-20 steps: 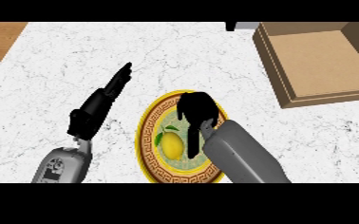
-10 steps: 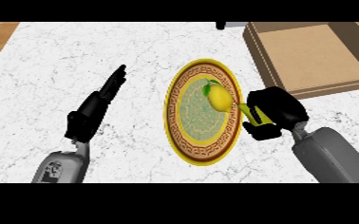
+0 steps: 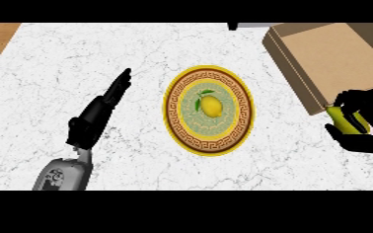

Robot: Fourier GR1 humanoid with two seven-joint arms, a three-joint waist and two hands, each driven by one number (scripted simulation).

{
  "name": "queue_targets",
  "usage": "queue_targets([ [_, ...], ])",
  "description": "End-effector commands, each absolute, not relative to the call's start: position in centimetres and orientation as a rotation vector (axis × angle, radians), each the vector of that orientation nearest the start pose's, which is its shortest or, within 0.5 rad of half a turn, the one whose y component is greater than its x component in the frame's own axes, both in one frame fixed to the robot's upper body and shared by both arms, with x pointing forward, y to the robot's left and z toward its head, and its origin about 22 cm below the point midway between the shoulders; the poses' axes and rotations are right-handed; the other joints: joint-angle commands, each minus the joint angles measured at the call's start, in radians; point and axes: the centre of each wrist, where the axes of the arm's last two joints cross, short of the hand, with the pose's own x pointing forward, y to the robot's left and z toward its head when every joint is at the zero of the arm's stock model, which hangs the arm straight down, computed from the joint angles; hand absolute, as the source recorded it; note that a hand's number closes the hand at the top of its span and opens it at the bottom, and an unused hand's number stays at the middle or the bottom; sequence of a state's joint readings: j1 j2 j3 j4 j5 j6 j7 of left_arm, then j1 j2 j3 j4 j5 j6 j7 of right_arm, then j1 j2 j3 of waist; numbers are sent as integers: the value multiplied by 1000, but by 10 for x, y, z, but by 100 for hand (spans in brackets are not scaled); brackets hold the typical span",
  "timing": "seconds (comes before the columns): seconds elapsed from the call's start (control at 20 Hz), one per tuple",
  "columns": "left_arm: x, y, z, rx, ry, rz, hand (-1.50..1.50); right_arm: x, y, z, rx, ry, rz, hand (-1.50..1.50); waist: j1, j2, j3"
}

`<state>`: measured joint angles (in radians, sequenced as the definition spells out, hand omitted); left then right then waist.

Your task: Pick the pear from the plate and place it in the cardboard box

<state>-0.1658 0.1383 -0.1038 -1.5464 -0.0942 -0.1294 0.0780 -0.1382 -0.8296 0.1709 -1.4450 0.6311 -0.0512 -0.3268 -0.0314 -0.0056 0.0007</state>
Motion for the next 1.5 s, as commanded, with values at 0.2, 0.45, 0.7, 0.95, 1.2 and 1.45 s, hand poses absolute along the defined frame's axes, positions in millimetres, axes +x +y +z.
queue_targets([
  [0.2,275,229,37,-33,-1574,-408,0,220,-408,170,-864,-1723,1375,150,-6,-3,-2],
  [0.45,264,229,38,-3,-1584,-407,0,193,-407,202,-804,-1848,1206,150,-12,-6,-2],
  [0.7,283,219,43,-14,-1589,-429,0,181,-428,259,-824,-1837,1055,150,-2,-1,-2],
  [0.95,273,199,41,-52,-1595,-440,0,190,-444,265,-913,-1796,913,150,29,5,-1],
  [1.2,276,216,48,-41,-1607,-468,0,218,-441,288,-985,-1772,867,150,43,7,-1],
  [1.45,284,217,38,-41,-1601,-451,0,244,-456,277,-914,-1781,809,150,44,8,-1],
])
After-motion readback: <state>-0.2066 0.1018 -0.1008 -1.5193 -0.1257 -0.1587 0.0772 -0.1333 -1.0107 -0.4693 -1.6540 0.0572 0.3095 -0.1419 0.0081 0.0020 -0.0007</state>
